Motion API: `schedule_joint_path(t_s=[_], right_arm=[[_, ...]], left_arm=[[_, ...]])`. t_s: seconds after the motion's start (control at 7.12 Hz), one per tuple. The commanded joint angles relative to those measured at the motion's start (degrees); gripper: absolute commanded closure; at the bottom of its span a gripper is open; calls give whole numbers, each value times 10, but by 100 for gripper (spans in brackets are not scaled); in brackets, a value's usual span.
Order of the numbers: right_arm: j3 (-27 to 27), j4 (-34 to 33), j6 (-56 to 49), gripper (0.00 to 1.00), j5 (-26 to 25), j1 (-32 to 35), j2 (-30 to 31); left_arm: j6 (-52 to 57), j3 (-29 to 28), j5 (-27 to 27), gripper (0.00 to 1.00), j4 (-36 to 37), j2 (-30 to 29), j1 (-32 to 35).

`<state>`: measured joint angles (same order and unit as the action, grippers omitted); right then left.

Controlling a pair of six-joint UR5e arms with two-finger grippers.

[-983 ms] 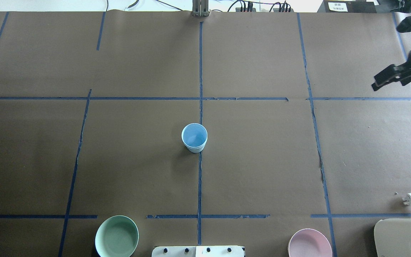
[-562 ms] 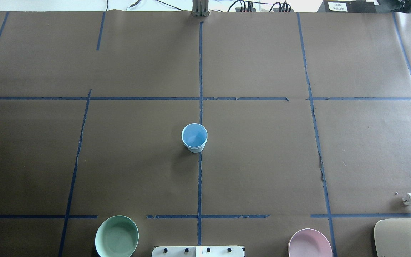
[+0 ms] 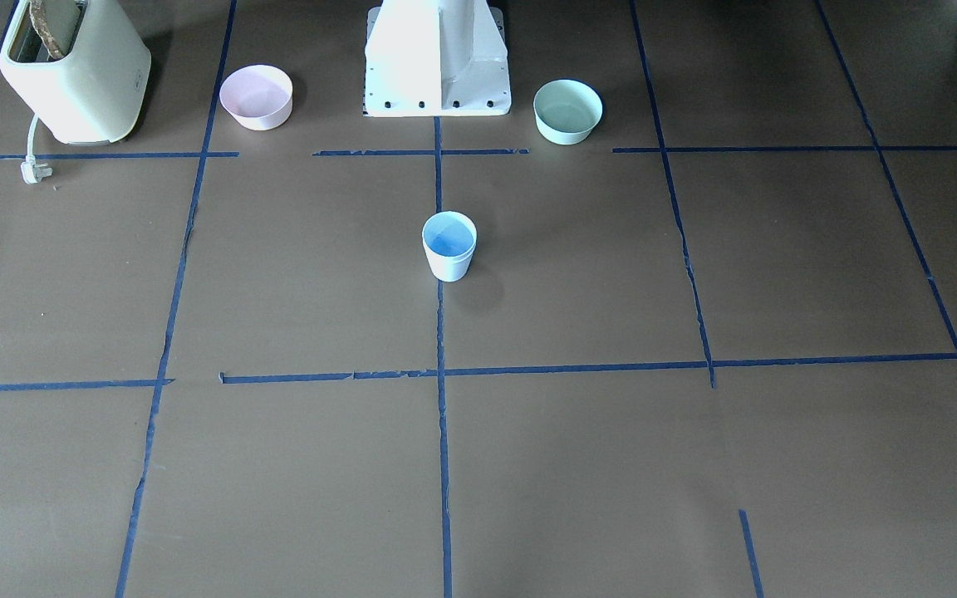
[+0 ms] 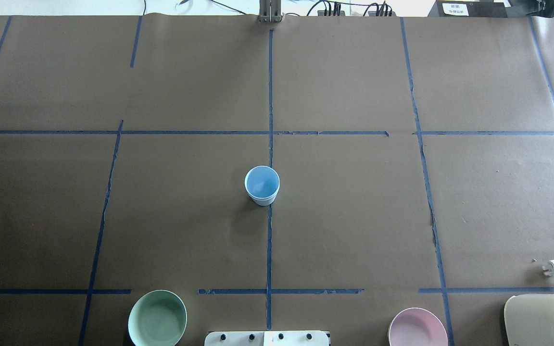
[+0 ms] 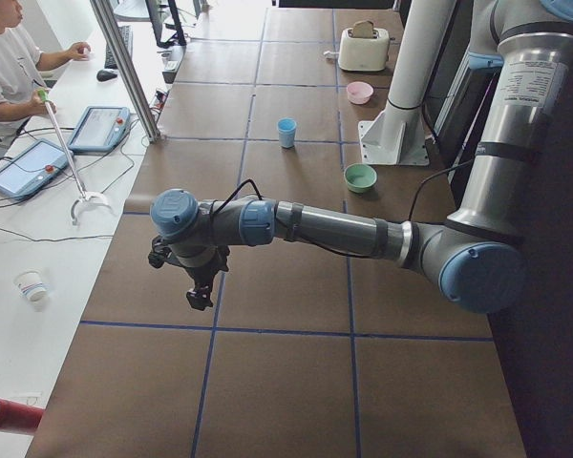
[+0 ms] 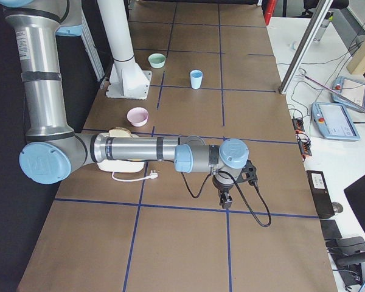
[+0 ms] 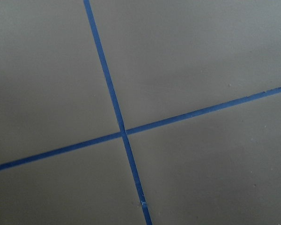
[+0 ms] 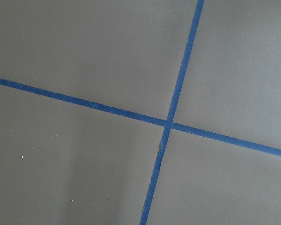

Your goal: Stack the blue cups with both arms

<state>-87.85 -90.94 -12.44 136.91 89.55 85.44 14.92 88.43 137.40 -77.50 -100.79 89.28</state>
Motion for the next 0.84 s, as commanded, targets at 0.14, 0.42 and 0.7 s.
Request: schedule_joint_path(t_s=[0.14, 0.42, 0.7], right_arm=[[-2, 5, 1, 0, 5, 0, 15], [2, 4, 0, 0, 4, 0, 13], [-1, 5, 0, 0, 3, 0, 13]], left_arm=[[-58, 17, 0, 0, 4, 42, -9], [-82, 55, -2, 0, 0, 76, -9], [-77, 96, -1, 0, -2, 109, -9]])
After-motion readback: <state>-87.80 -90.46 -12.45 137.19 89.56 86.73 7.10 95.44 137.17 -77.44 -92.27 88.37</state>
